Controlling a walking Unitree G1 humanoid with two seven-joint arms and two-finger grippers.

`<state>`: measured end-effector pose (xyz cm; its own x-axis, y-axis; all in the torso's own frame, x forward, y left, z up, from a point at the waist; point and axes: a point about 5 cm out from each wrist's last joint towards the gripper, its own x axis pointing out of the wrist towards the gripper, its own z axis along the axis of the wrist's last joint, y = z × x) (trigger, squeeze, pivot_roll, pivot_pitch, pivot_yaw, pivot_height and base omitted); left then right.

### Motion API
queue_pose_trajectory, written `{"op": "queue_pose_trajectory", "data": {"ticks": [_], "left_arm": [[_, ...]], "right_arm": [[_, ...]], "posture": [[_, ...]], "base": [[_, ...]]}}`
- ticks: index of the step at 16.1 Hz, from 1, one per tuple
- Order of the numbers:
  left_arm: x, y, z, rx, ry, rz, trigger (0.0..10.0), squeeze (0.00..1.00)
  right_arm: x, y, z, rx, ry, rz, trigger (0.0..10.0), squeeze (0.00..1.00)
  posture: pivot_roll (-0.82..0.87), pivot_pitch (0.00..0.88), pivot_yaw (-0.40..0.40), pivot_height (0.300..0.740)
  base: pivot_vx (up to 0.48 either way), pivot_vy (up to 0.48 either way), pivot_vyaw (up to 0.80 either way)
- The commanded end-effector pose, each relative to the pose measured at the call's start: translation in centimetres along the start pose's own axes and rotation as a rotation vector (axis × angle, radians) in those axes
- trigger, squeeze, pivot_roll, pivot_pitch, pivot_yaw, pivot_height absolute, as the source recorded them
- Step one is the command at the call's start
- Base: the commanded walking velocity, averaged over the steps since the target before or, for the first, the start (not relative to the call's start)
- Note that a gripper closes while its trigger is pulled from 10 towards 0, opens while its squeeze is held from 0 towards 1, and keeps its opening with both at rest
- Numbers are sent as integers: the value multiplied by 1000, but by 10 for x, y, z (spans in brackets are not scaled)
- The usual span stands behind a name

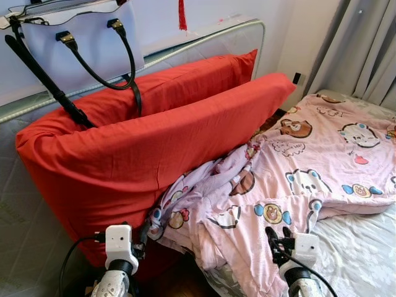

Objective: Clean up the room

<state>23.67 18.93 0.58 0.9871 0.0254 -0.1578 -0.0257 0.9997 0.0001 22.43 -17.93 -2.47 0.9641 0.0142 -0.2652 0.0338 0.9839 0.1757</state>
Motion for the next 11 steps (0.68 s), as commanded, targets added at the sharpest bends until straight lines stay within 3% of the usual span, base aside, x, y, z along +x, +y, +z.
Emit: {"op": "queue_pose_trajectory", "data": {"ticks": [1, 11], "left_arm": [[2, 2, 2, 2, 4, -8, 10000, 0], [-2, 3, 0, -6, 22, 3, 10000, 0]], "right_arm": [[0, -2, -2, -7, 23, -6, 10000, 0], [10, 6, -2, -47, 74, 10, 10000, 0]], "posture": [[-2, 0, -9, 716], [7, 0, -17, 691]], "base": [[0, 0, 0], [0, 0, 0]]}}
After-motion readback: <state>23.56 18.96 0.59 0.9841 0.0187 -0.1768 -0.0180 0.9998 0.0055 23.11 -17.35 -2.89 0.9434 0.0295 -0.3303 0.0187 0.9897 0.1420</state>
